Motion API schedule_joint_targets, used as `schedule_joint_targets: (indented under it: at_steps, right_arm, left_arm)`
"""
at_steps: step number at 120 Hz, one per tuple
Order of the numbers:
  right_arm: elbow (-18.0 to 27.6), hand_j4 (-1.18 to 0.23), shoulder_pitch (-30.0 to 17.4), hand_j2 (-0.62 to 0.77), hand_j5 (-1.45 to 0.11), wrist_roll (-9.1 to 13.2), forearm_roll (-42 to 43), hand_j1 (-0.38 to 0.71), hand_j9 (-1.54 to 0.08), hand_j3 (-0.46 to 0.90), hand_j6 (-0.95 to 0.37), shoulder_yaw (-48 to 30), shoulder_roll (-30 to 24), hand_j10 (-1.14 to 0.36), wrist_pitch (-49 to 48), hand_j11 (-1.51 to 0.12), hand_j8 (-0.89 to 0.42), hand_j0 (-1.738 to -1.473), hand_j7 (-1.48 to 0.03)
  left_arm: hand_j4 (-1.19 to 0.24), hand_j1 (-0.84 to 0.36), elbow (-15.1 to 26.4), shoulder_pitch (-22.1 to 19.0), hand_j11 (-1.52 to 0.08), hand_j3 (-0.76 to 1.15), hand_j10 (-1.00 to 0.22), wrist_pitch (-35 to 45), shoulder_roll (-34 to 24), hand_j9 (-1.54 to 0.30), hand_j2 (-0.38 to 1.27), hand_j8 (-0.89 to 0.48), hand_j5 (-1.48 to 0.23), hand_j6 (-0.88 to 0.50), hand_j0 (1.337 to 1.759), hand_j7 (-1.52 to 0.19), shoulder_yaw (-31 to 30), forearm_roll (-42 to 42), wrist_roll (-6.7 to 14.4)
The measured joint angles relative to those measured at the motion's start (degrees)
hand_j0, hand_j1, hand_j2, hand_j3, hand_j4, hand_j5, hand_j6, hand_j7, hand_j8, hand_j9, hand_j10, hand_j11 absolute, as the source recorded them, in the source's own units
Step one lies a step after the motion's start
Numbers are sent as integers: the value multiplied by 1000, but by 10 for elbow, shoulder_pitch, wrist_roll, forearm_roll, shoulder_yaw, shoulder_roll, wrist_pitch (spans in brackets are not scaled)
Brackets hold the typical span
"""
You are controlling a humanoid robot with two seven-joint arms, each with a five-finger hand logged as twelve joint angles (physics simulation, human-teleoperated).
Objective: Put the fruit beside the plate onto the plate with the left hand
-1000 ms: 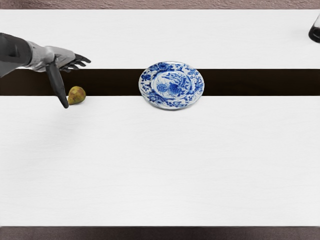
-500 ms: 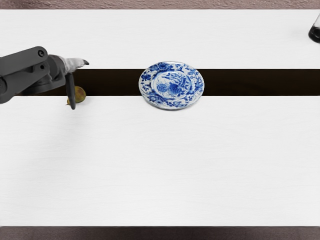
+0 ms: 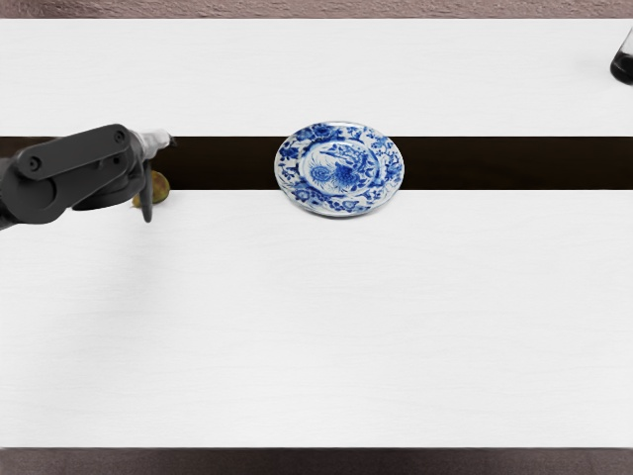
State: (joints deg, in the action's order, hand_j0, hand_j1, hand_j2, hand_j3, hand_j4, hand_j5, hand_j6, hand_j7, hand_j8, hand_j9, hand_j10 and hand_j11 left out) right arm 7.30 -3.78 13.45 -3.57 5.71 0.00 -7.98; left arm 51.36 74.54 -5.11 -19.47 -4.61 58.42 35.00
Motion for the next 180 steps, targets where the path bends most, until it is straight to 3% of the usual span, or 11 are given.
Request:
schedule_joint_targets:
  at_steps: [27,59,106,180]
  right_arm:
    - [0,0,0,0,0,0,0,-349,0,0,0,0,0,0,0,0,0,-1658,0]
    - [0,0,0,0,0,0,0,-349,0,0,0,0,0,0,0,0,0,-1658,0]
    - [0,0,0,0,0,0,0,-349,0,0,0,0,0,0,0,0,0,-1658,0]
    - [0,0,0,0,0,0,0,-349,0,0,0,0,0,0,0,0,0,-1658,0]
  left_arm:
    - [-150,174,-20,-4,-191,0,-150,32,4,-191,31,-151,-191,-152,1658,-191,-21,0,0]
    - [-150,175,-82,-14,-190,0,-149,35,37,-190,31,-151,-191,-151,1658,-190,-27,-7,0]
    - [-239,68,-131,-16,-306,0,-238,14,82,-306,49,-239,-307,-240,1658,-307,-24,-18,0]
    - [-370,-90,-141,-25,-478,0,-369,17,87,-478,76,-370,-478,-371,1658,-478,-28,-18,0]
